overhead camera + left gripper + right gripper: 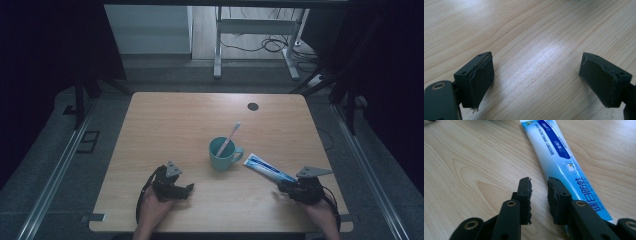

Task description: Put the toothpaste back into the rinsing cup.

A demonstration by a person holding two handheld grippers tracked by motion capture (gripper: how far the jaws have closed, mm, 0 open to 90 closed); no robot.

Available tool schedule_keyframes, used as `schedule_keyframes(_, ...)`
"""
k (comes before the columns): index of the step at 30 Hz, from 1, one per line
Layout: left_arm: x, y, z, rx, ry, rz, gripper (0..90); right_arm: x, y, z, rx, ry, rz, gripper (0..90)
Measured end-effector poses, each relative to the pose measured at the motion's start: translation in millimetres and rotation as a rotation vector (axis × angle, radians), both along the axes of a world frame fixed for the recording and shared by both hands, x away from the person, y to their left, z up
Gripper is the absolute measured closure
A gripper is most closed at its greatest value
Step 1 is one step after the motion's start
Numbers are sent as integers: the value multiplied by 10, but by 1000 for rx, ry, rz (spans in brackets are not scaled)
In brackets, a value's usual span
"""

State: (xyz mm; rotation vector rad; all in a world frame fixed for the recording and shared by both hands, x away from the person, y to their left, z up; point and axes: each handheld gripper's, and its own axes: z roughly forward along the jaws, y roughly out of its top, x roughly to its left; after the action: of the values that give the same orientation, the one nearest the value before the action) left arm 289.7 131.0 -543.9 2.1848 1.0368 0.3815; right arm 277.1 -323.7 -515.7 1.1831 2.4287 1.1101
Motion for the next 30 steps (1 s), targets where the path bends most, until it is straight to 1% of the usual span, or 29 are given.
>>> schedule_keyframes(1, 0, 0, 0, 0, 0, 0, 128, -7, -1, 16, -2, -7, -3, 695)
schedule_keyframes(3, 0, 0, 0, 0, 0, 0, 128, -8, -4, 25, 0, -6, -3, 694)
schedule_keyframes(4, 0, 0, 0, 0, 0, 0, 128, -9, -15, 57, -2, -3, -6, 694)
schedule_keyframes(6, 0, 0, 0, 0, 0, 0, 128, -7, -19, 72, -8, -4, -7, 694)
schedule_keyframes(8, 0, 0, 0, -1, 0, 0, 128, -1, -29, 119, -8, -4, -7, 677)
schedule_keyframes(10, 0, 0, 0, -1, 0, 0, 128, 16, -46, 168, -12, -11, 2, 629)
schedule_keyframes(11, 0, 0, 0, -1, 0, 0, 128, 41, -74, 231, 0, -26, -7, 588)
schedule_keyframes(12, 0, 0, 0, 0, 0, 0, 128, 41, -74, 231, 0, -26, -7, 588)
schedule_keyframes(14, 0, 0, 0, 0, 0, 0, 128, 71, -89, 274, 13, -21, -9, 546)
schedule_keyframes(16, 0, 0, 0, 0, 0, 0, 128, 112, -89, 299, 14, -20, -6, 515)
schedule_keyframes(18, 0, 0, 0, 0, 0, 0, 128, 155, -81, 292, 11, -6, -6, 489)
schedule_keyframes(19, 0, 0, 0, 0, 0, 0, 128, 191, -74, 278, -2, -5, -6, 470)
schedule_keyframes(21, 0, 0, 0, 0, 0, 0, 128, 224, -62, 272, -12, 4, -5, 455)
schedule_keyframes(23, 0, 0, 0, 0, 0, 0, 128, 251, -49, 276, -36, 7, 12, 438)
schedule_keyframes(24, 0, 0, 0, 0, 0, 0, 128, 251, -49, 276, -36, 7, 12, 438)
schedule_keyframes(25, 0, 0, 0, -1, 0, 0, 128, 278, -26, 286, -66, 22, 19, 421)
schedule_keyframes(26, -1, 0, 0, -1, 1, 1, 128, 295, -18, 289, -83, 28, 23, 416)
schedule_keyframes(27, 0, 0, 0, -1, 1, 1, 128, 295, -18, 289, -83, 28, 23, 416)
schedule_keyframes(29, -1, -1, 0, -2, 1, 2, 128, 332, 2, 298, -112, 49, 34, 406)
schedule_keyframes(30, -1, -1, 0, -2, 2, 2, 128, 367, 33, 303, -144, 68, 43, 402)
